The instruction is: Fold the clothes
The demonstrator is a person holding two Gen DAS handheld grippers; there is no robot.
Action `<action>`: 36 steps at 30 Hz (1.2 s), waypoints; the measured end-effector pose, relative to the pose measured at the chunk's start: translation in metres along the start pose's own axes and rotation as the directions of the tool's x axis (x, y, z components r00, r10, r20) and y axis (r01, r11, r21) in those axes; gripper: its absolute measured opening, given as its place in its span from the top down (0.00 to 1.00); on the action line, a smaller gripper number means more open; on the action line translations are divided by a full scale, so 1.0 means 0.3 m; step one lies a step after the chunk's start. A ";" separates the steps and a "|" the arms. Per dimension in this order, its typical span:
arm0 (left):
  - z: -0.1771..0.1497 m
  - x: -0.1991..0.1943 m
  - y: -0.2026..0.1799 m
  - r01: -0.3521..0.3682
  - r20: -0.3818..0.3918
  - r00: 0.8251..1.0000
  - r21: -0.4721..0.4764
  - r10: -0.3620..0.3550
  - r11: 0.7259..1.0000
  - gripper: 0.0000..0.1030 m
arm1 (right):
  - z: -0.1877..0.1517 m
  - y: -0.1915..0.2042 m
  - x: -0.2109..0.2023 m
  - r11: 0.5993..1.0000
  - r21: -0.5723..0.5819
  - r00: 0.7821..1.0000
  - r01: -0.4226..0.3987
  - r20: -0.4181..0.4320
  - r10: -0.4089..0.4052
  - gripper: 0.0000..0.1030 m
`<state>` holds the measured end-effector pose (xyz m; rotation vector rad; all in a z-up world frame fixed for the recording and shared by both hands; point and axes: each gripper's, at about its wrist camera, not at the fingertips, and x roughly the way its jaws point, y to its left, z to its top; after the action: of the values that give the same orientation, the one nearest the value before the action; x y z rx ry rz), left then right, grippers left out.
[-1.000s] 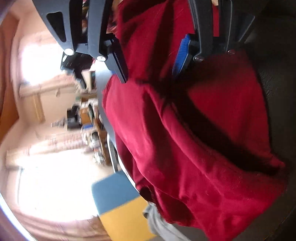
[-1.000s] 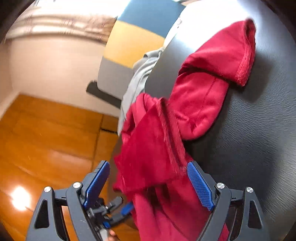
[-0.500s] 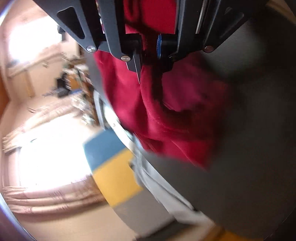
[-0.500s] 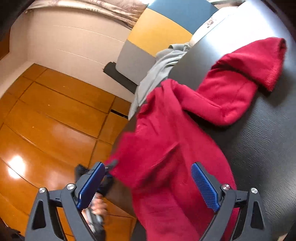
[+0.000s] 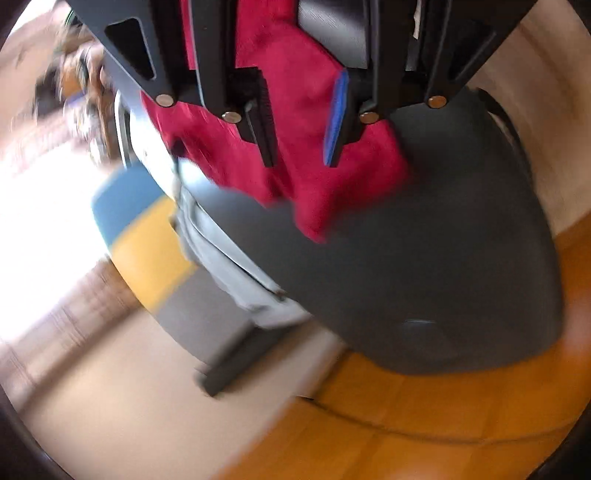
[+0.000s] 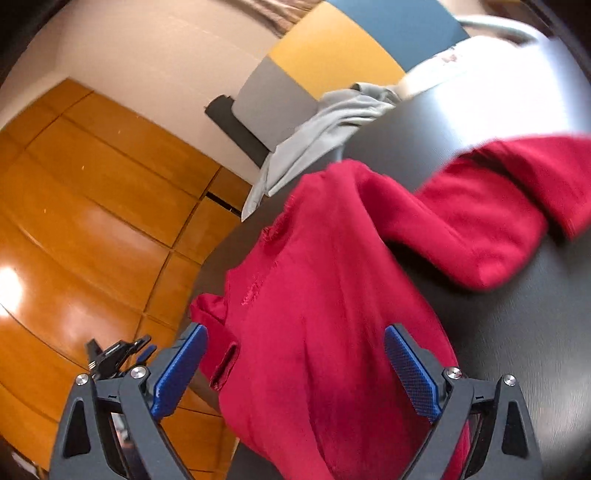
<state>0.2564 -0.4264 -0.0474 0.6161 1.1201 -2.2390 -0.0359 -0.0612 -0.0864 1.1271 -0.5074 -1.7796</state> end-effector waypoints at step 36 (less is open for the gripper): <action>-0.290 0.535 -0.268 0.014 -0.285 0.941 0.572 0.183 0.820 0.76 | 0.202 0.026 0.220 0.997 -0.070 0.995 -0.026 -0.100 0.019 0.04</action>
<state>0.0981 -0.3584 -0.1480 1.3000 0.5148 -2.4465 -0.0934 -0.1301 -0.0823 1.1495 -0.3928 -1.6993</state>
